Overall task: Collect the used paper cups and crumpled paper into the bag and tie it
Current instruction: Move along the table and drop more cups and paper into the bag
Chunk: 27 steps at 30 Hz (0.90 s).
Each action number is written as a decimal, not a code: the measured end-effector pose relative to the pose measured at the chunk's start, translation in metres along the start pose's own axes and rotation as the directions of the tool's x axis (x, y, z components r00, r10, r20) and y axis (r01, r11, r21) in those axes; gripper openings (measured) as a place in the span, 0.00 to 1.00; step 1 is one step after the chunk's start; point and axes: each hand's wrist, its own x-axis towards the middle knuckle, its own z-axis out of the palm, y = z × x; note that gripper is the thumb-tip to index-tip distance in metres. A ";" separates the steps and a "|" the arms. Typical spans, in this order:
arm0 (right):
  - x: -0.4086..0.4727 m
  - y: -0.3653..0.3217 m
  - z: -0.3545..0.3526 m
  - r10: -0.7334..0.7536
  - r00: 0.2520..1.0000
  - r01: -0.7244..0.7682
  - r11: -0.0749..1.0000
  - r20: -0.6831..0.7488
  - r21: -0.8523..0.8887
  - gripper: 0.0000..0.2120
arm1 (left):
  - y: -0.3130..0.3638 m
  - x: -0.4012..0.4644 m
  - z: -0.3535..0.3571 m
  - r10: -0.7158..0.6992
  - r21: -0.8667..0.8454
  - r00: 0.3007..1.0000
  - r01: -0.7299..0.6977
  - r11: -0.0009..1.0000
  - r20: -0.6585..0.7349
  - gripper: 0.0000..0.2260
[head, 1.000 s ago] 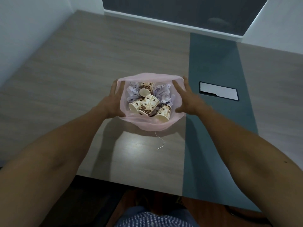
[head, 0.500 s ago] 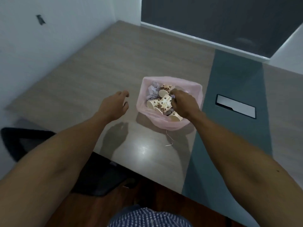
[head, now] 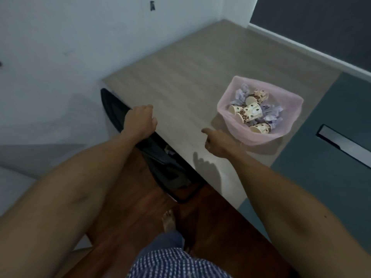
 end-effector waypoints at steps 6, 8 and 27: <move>-0.014 -0.036 0.051 -0.067 0.963 0.094 0.991 0.262 -0.092 0.35 | -0.045 -0.036 -0.006 -0.189 0.047 0.978 0.194 0.980 -0.083 0.20; -0.016 -0.043 0.070 -0.075 0.959 0.106 0.990 0.274 -0.097 0.33 | -0.059 -0.040 -0.002 -0.256 0.007 0.965 0.257 0.966 -0.061 0.21; 0.004 -0.170 0.131 -0.018 0.951 0.051 0.994 0.307 -0.099 0.15 | -0.157 -0.016 0.021 -0.463 -0.725 0.880 0.390 0.568 0.110 0.30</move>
